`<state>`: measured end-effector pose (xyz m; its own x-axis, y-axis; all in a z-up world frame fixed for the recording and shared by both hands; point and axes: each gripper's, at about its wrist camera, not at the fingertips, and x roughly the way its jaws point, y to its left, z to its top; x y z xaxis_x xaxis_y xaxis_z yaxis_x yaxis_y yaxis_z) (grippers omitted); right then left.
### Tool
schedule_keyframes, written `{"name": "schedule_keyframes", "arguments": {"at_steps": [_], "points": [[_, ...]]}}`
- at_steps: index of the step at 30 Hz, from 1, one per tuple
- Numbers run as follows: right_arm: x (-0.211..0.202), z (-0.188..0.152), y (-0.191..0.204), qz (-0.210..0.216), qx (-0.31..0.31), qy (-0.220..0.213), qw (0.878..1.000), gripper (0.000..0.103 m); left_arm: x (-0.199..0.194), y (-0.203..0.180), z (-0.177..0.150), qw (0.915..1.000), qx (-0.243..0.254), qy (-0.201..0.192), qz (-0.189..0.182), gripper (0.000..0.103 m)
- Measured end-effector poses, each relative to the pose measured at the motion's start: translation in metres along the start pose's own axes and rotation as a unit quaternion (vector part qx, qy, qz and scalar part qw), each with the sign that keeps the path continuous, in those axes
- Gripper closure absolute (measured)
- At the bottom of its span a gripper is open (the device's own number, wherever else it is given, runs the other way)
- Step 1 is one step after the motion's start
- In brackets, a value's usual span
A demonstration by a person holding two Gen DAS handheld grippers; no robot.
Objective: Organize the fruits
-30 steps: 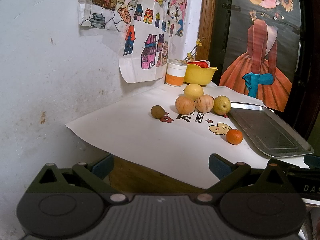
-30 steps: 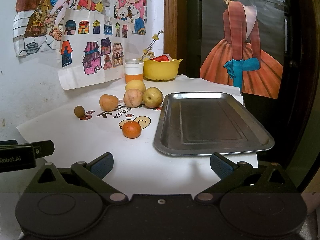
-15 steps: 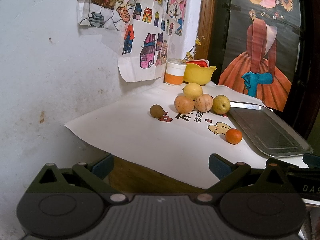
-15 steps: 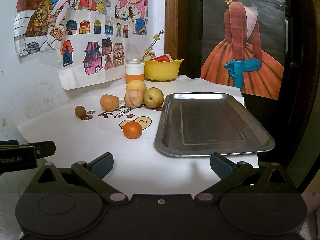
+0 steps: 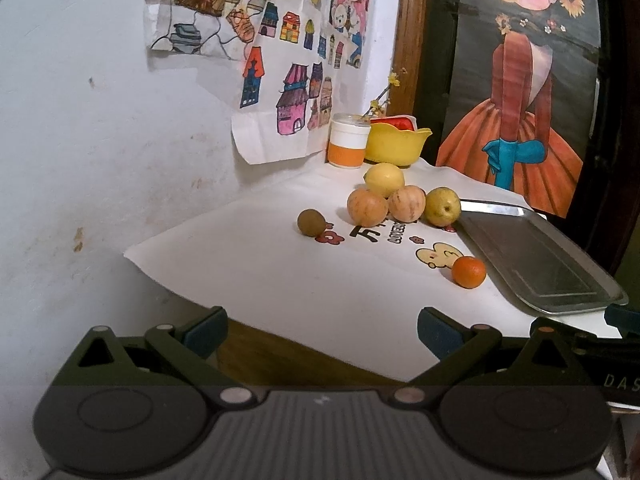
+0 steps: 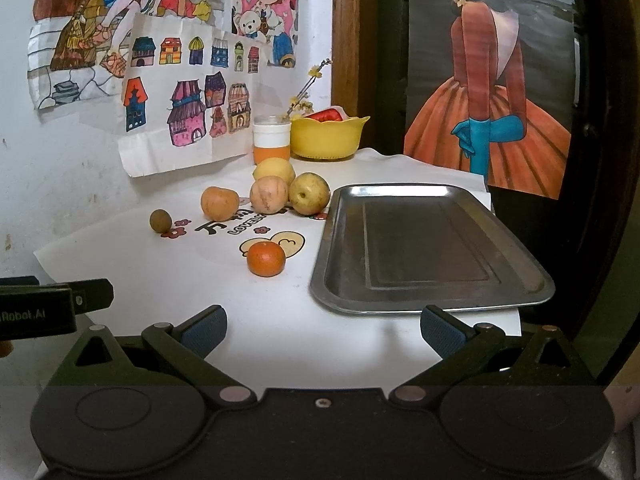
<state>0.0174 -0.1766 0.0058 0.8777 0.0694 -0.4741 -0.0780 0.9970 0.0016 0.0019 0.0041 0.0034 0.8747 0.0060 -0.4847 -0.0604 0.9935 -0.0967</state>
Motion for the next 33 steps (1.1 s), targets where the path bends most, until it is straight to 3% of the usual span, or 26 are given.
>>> {"name": "schedule_keyframes", "arguments": {"at_steps": [5, 12, 20, 27, 33], "points": [[0.004, 0.004, -0.003, 0.018, -0.01, -0.014, 1.0, 0.0, 0.011, 0.001, 0.012, 0.9999, 0.006, 0.01, -0.012, 0.0], [0.014, 0.019, 0.005, 0.047, -0.082, -0.038, 0.995, 0.0, 0.037, 0.006, 0.037, 0.9994, 0.014, 0.018, -0.027, 0.0], [0.042, 0.038, 0.012, 0.1, -0.07, -0.005, 0.992, 0.0, 0.076, 0.009, 0.066, 0.9986, 0.03, 0.024, -0.036, 0.0], [0.067, 0.046, 0.026, 0.113, -0.069, 0.012, 0.991, 0.001, 0.104, 0.01, 0.07, 0.9977, 0.045, 0.032, -0.039, 0.0], [0.083, 0.044, 0.029, 0.112, -0.047, 0.031, 0.992, 0.009, 0.122, 0.014, 0.074, 0.997, 0.05, 0.04, -0.043, 0.001]]}}
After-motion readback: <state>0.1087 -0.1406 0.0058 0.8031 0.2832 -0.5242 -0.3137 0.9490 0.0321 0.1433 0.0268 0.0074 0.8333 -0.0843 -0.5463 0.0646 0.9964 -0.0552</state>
